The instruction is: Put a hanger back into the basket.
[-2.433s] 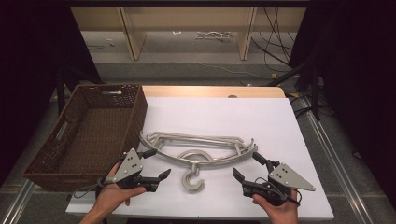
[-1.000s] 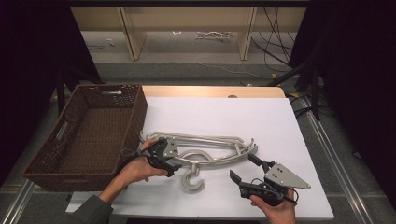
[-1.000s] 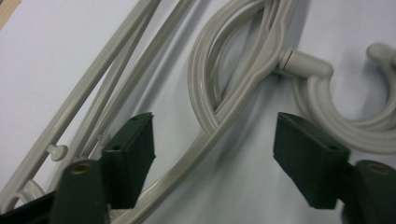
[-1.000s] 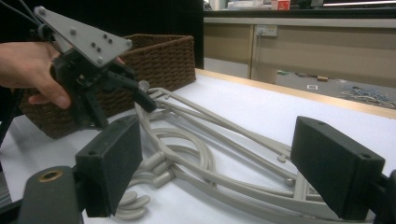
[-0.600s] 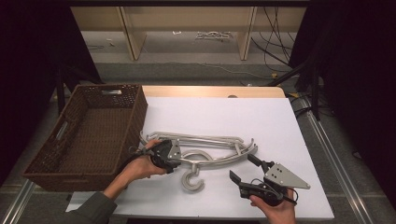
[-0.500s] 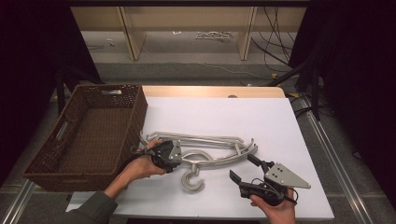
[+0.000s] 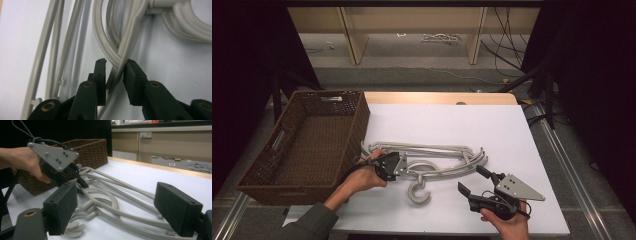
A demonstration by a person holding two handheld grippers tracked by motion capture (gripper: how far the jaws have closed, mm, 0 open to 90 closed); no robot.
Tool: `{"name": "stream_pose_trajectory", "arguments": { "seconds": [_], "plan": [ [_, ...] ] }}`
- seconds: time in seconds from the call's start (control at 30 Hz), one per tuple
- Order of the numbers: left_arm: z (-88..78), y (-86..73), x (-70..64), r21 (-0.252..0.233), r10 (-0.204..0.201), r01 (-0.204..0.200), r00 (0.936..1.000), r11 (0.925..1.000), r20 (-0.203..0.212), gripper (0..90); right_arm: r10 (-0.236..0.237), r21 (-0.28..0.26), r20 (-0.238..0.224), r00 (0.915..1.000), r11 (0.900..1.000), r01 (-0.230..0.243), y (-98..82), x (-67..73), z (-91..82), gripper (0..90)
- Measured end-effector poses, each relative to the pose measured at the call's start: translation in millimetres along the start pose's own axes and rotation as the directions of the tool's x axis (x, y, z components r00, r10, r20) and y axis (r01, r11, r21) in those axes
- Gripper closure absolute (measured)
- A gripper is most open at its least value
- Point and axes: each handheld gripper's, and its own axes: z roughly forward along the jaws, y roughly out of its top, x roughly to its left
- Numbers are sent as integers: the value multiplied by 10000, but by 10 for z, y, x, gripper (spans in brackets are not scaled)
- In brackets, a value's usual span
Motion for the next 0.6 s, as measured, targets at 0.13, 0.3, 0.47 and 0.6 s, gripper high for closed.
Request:
{"name": "stream_pose_trajectory", "arguments": {
  "seconds": [0.13, 0.3, 0.47, 0.6],
  "plan": [
    [-53, 35, -8, -41, 527, -527, 9986, 9986, -109, 749, -25, 123, -78, 10000, 9999, 26, -2, -2, -1, 201],
    [-104, 58, 1, -277, 625, -631, 9979, 9976, -195, 766, -23, 131, -101, 9999, 9999, 24, -3, 0, 8, 202],
    [-191, 101, 36, -672, 551, -573, 9979, 9961, -337, 787, 35, -77, -156, 9999, 10000, -36, -10, 2, 26, 204],
    [-230, 129, 50, -883, 473, -522, 9973, 9947, -562, 807, 36, 4, -125, 9999, 10000, -36, -9, 4, 23, 204]
  ]
}}
